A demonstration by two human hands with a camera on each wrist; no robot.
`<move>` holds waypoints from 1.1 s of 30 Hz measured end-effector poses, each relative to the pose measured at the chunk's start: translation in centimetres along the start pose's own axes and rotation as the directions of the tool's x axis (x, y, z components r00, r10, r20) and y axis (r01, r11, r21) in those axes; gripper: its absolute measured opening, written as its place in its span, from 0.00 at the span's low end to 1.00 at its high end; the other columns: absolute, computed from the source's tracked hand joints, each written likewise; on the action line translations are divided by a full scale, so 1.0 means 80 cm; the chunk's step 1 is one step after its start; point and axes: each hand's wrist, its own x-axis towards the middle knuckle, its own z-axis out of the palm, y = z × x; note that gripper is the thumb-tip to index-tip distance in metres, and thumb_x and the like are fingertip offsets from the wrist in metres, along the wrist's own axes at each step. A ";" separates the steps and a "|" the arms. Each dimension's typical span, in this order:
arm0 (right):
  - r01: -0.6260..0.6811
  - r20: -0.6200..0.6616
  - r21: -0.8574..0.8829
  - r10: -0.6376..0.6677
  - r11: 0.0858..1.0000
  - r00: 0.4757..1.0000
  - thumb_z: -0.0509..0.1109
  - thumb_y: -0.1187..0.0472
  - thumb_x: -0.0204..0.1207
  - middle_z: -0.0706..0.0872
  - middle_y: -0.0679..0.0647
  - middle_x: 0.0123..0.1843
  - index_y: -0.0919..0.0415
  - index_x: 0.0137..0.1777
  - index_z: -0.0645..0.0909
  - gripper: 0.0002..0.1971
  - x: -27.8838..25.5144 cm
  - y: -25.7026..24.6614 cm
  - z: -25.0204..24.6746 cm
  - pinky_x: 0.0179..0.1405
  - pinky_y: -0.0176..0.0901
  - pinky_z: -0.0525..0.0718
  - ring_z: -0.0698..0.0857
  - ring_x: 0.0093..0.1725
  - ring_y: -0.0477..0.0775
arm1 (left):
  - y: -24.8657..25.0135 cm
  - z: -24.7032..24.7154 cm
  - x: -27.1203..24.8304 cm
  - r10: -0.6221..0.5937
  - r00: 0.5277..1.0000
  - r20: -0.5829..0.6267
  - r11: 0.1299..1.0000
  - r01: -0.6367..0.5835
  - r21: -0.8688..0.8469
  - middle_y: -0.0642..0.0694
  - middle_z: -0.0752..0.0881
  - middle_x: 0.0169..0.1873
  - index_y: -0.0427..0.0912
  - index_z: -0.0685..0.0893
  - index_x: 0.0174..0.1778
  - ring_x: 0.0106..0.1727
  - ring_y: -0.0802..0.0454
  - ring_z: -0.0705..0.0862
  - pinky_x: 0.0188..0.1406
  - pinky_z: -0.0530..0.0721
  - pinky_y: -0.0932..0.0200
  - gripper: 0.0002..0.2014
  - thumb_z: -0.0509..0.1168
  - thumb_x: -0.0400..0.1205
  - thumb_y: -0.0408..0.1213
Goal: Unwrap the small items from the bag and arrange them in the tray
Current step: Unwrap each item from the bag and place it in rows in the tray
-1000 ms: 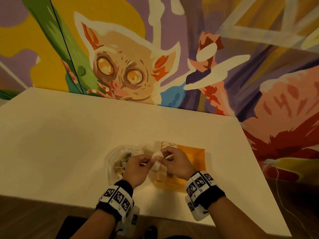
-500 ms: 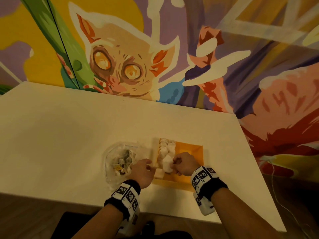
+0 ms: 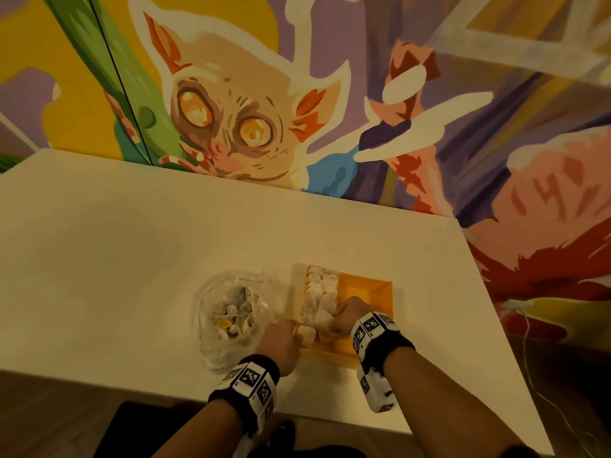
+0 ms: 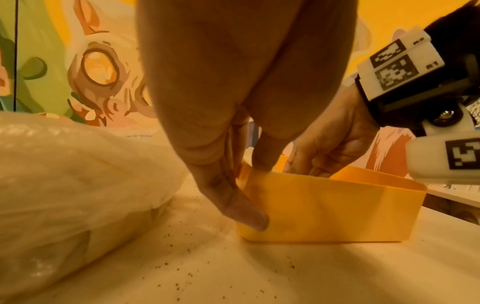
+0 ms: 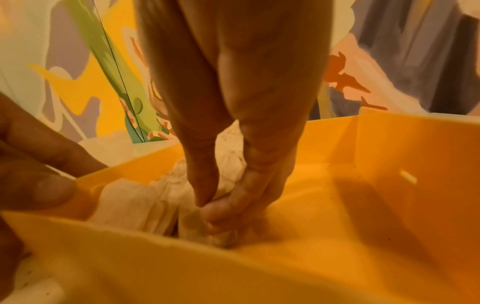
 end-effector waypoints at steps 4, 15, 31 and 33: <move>-0.016 -0.005 -0.075 0.016 0.997 1.000 0.81 0.55 0.62 0.80 0.50 0.33 0.56 0.34 0.75 0.15 -0.007 -0.005 0.001 0.22 0.36 0.71 0.79 0.30 0.50 | -0.001 0.000 0.003 0.011 1.000 -0.015 1.000 -0.011 0.014 0.38 0.84 0.61 0.40 0.80 0.67 0.62 0.42 0.82 0.61 0.81 0.52 0.15 0.58 0.87 0.39; 0.065 -0.153 0.002 -0.064 0.998 0.986 0.76 0.67 0.67 0.84 0.55 0.54 0.57 0.53 0.79 0.15 0.001 -0.007 0.020 0.44 0.42 0.82 0.84 0.53 0.57 | -0.008 0.006 0.010 -0.018 1.000 -0.015 1.000 0.018 0.018 0.39 0.85 0.58 0.42 0.84 0.61 0.58 0.42 0.83 0.53 0.82 0.54 0.13 0.58 0.85 0.39; 0.050 -0.161 0.284 -0.004 0.957 0.987 0.78 0.66 0.69 0.90 0.61 0.42 0.60 0.43 0.83 0.06 0.011 0.013 0.022 0.34 0.49 0.91 0.91 0.34 0.58 | -0.005 0.009 0.009 -0.023 0.999 -0.041 0.999 0.024 0.046 0.39 0.82 0.66 0.40 0.79 0.70 0.66 0.42 0.79 0.63 0.78 0.53 0.18 0.57 0.87 0.43; 0.044 -0.129 0.284 -0.008 0.958 0.992 0.78 0.66 0.70 0.90 0.60 0.45 0.58 0.42 0.82 0.07 0.009 0.016 0.020 0.31 0.42 0.89 0.91 0.35 0.55 | -0.005 0.009 0.009 -0.031 0.999 -0.034 0.999 0.033 0.035 0.39 0.80 0.68 0.39 0.78 0.72 0.68 0.43 0.79 0.65 0.77 0.53 0.20 0.58 0.87 0.44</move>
